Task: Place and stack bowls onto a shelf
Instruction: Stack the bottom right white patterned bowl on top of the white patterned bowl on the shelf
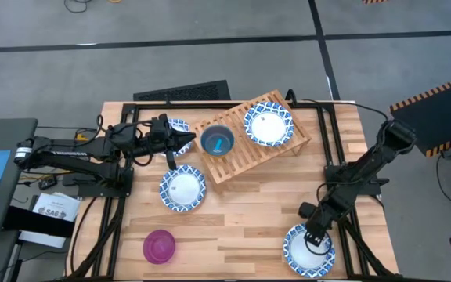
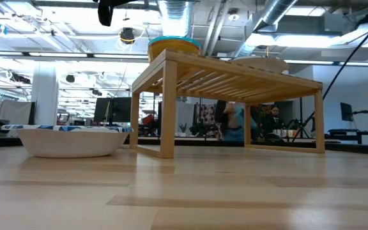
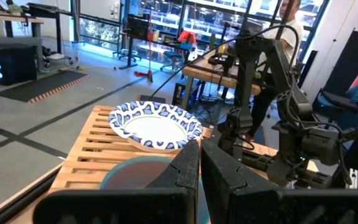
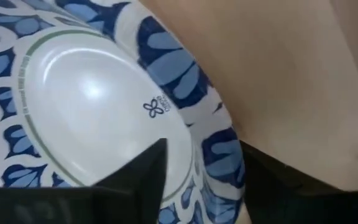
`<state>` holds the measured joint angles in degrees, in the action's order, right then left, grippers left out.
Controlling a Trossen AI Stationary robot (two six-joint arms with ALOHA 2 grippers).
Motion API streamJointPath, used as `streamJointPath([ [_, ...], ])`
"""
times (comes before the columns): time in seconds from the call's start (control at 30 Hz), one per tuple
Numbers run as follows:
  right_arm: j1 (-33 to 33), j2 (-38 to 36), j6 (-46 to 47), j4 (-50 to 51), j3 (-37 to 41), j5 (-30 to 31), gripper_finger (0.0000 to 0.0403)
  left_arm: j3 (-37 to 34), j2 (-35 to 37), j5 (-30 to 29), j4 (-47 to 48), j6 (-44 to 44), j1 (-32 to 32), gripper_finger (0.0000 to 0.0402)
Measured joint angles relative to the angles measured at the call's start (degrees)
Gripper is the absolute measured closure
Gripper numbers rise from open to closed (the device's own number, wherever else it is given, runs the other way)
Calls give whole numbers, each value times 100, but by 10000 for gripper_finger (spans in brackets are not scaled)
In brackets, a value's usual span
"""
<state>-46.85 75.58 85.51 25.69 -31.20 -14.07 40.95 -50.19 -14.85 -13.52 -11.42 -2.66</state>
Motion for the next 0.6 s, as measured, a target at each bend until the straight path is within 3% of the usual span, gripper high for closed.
streamJointPath([
  [0.23,60,-342,-363,-318,0,-354,381,2,0,0,-47,0,0,401],
  [0.43,412,-1230,-497,-1332,8,-544,381,7,2,1,-306,65,0,401],
  [0.6,1194,-1669,-568,-2580,-349,-455,383,7,2,3,-304,118,0,401],
])
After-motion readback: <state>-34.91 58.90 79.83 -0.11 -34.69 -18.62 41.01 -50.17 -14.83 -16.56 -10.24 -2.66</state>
